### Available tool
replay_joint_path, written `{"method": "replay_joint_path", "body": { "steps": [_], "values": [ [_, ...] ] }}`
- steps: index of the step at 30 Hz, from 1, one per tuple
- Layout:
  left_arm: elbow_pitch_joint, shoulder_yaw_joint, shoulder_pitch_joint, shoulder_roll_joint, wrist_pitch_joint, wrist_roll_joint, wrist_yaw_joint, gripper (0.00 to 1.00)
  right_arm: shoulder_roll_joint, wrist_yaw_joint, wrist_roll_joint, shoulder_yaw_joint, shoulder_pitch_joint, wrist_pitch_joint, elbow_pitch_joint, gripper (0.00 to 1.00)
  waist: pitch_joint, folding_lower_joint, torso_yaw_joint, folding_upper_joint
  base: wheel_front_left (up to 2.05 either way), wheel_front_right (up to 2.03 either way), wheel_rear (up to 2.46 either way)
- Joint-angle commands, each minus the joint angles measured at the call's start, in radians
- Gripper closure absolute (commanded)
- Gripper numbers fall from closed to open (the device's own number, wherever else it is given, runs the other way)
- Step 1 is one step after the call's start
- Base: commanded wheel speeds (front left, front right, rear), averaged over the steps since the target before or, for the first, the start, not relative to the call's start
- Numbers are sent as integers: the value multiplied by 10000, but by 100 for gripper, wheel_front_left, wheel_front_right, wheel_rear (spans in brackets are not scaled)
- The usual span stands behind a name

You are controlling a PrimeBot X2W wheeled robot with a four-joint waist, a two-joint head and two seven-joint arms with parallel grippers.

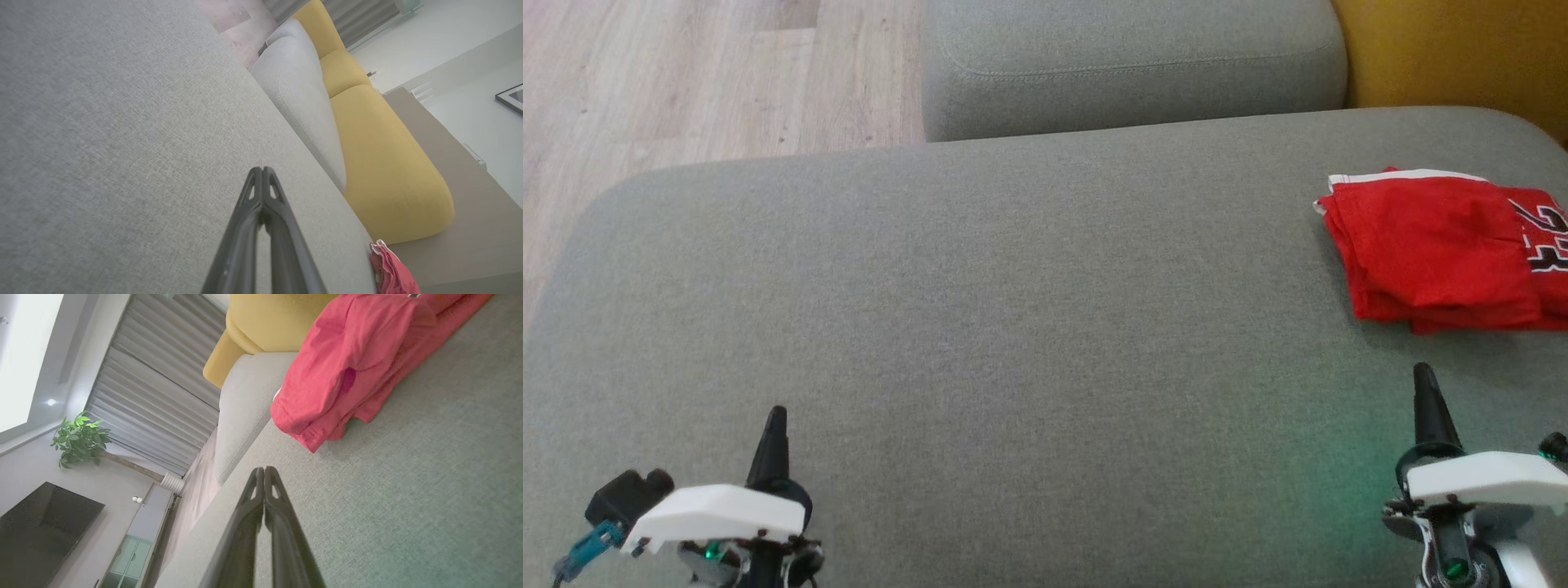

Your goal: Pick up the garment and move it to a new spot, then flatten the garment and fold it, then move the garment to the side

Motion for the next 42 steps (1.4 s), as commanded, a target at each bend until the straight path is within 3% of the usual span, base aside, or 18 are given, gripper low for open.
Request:
{"method": "replay_joint_path", "body": {
  "steps": [1,42],
  "values": [
    [-402,336,-589,59,94,-335,-106,100,18,47,323,6,-518,104,-410,100,8,0,0,0,0,0,0],
    [-830,1092,-913,73,1300,-5071,-563,100,593,72,4555,-833,-685,1286,-887,100,207,0,-9,0,0,0,0]
  ]
}}
